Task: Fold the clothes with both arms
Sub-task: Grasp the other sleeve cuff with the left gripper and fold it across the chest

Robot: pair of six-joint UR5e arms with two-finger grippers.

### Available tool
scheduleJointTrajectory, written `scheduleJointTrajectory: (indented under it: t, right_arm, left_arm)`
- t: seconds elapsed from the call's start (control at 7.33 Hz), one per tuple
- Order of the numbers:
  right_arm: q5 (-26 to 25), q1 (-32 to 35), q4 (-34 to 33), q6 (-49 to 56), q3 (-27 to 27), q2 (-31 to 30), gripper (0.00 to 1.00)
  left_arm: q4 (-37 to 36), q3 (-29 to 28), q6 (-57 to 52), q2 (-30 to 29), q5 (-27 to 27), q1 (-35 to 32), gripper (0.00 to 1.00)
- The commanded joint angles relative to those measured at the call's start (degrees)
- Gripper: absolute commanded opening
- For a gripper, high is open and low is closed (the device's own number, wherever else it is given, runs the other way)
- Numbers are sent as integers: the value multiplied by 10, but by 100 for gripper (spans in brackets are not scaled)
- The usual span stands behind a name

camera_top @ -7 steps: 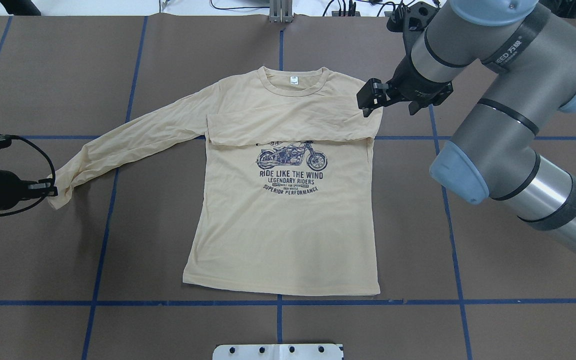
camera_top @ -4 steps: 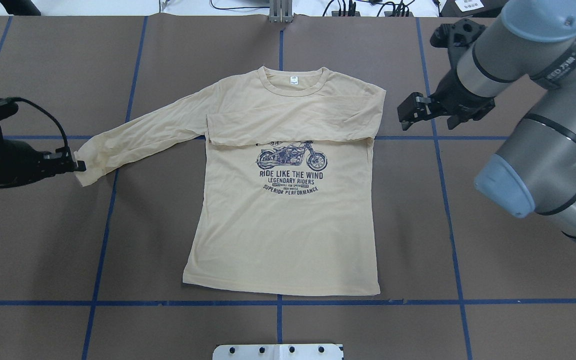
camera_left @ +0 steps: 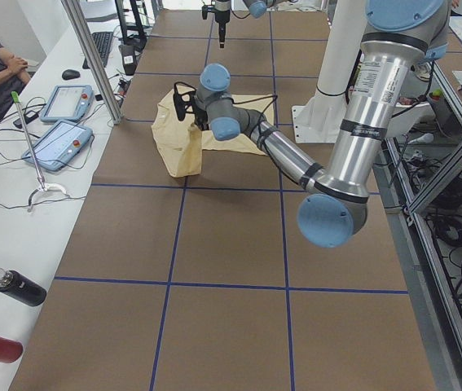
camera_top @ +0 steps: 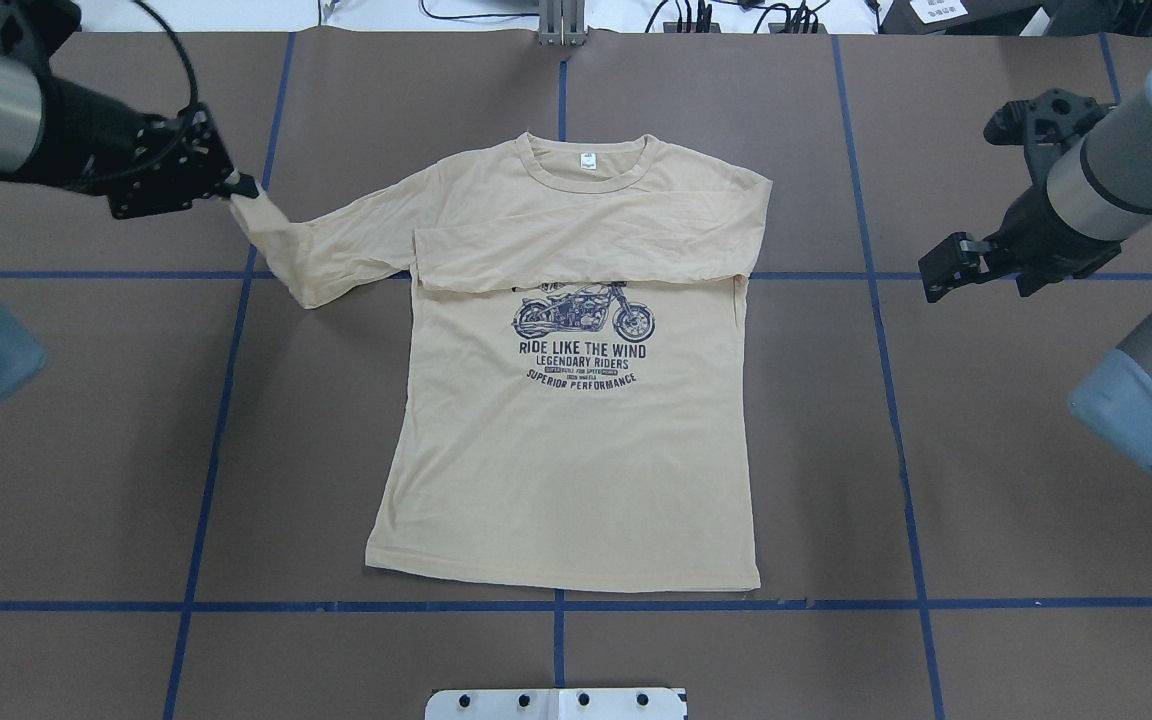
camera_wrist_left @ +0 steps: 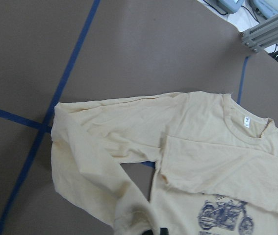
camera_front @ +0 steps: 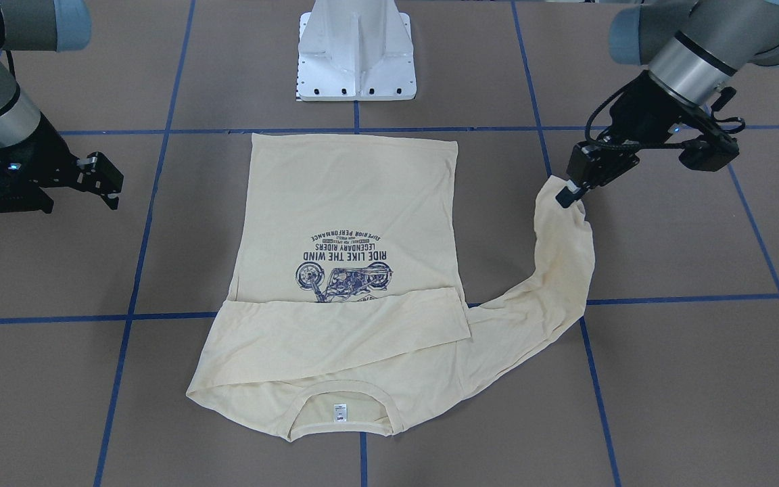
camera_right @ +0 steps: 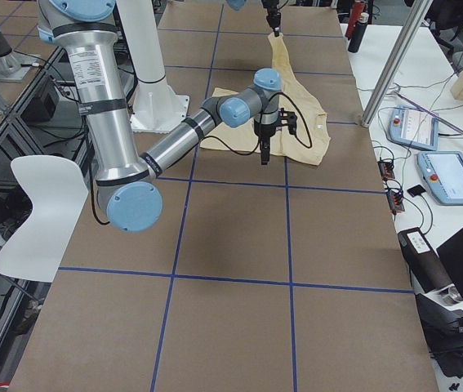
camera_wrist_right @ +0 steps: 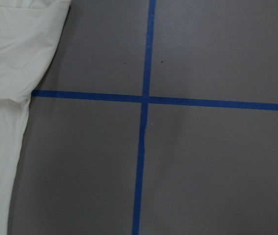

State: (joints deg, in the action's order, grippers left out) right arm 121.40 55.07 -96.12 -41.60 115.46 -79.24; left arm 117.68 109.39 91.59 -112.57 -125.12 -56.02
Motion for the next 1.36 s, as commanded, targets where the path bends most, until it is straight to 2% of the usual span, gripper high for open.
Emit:
scheduleJointTrajectory:
  t: [0.0, 0.27, 0.41, 0.55, 0.68, 0.82, 0.95, 1.09, 1.23]
  right_arm:
    - [1, 21, 0, 29, 6, -28, 100]
    - [26, 32, 0, 29, 5, -28, 100]
    - [33, 35, 0, 29, 5, -28, 100]
    - [33, 36, 0, 29, 3, -27, 100]
    - [33, 38, 0, 29, 1, -26, 100]
    - [33, 38, 0, 29, 1, -26, 100]
    - [33, 37, 0, 29, -1, -23, 100]
    - [32, 36, 0, 29, -1, -20, 100]
    - [32, 36, 1, 29, -8, -18, 100]
  left_arm:
    - [-55, -73, 101, -168, -2, 28, 0]
    - [-49, -201, 126, -296, 22, 92, 0]
    - [-7, -232, 127, -302, 119, 163, 0]
    - [72, -307, 129, -303, 168, 193, 0]
    - [128, -365, 127, -305, 174, 195, 0]
    - [137, -383, 126, -305, 188, 201, 0]
    - [146, -419, 119, -323, 231, 229, 0]
    - [162, -443, 119, -339, 244, 237, 0]
    - [164, -442, 106, -345, 244, 240, 0]
